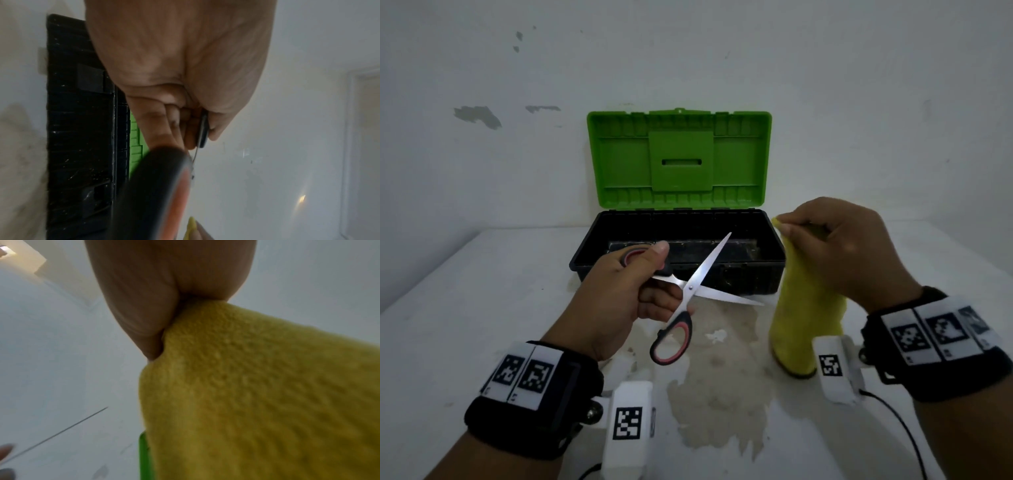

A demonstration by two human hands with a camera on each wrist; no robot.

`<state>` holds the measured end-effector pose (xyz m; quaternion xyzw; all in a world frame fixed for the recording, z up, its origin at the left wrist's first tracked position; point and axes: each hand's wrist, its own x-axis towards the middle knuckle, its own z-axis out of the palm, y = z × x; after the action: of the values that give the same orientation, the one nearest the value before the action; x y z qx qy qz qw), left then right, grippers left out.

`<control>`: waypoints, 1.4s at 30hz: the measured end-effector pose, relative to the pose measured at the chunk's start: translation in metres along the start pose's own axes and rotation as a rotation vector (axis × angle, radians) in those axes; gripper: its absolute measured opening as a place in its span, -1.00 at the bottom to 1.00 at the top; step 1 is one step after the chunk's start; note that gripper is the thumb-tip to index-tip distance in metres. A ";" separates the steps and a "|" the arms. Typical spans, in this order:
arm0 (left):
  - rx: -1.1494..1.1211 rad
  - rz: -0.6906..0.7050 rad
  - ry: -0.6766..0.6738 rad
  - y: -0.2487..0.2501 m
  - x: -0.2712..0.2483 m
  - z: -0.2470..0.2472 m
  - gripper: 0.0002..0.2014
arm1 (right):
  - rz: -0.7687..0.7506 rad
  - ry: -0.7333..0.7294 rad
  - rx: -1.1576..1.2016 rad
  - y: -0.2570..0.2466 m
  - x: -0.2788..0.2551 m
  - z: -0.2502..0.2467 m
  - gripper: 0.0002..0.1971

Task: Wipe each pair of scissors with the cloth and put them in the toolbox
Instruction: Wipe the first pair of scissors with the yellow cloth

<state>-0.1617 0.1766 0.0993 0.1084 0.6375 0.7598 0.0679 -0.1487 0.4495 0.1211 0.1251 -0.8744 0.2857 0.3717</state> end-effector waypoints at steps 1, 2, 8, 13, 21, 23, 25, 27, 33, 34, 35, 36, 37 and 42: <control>-0.018 -0.011 0.002 0.002 0.001 -0.001 -0.66 | -0.020 -0.019 -0.047 0.003 0.000 -0.006 -0.92; -0.041 -0.026 0.000 0.004 0.001 -0.002 -0.67 | -0.044 -0.027 -0.095 0.005 0.000 -0.010 -0.91; -0.064 -0.086 -0.043 0.005 0.002 0.011 -0.71 | -0.279 -0.020 0.040 -0.016 -0.010 0.007 -0.85; -0.053 -0.111 -0.046 -0.002 0.002 0.020 -0.71 | -0.355 -0.209 0.155 -0.036 -0.025 0.032 -0.84; -0.070 -0.107 -0.073 0.001 -0.001 0.020 -0.68 | -0.290 -0.122 0.176 -0.028 -0.024 0.031 -0.85; -0.063 -0.098 -0.067 0.001 0.000 0.019 -0.70 | -0.295 -0.167 0.196 -0.033 -0.025 0.032 -0.88; -0.051 -0.087 -0.065 0.000 0.000 0.017 -0.70 | -0.345 -0.214 0.175 -0.038 -0.030 0.034 -0.88; -0.046 -0.077 -0.074 0.000 -0.001 0.017 -0.67 | -0.343 -0.206 0.191 -0.038 -0.029 0.033 -0.88; -0.061 -0.071 -0.084 0.003 -0.003 0.015 -0.67 | -0.287 -0.100 0.172 -0.034 -0.025 0.033 -0.88; -0.061 -0.067 -0.082 0.003 -0.003 0.014 -0.67 | -0.317 -0.113 0.165 -0.036 -0.028 0.035 -0.88; -0.054 -0.063 -0.081 0.003 -0.004 0.013 -0.67 | -0.343 -0.127 0.165 -0.039 -0.031 0.037 -0.88; -0.044 -0.060 -0.085 0.003 -0.004 0.012 -0.67 | -0.350 -0.140 0.176 -0.040 -0.032 0.037 -0.88; -0.034 -0.059 -0.093 0.003 -0.006 0.012 -0.66 | -0.343 -0.148 0.193 -0.040 -0.031 0.035 -0.87; -0.029 -0.067 -0.115 0.005 -0.005 0.010 -0.65 | -0.241 -0.067 0.186 -0.028 -0.019 0.031 -0.87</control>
<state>-0.1542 0.1837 0.1052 0.1293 0.6245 0.7589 0.1314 -0.1414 0.4087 0.1020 0.2724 -0.8347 0.3148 0.3606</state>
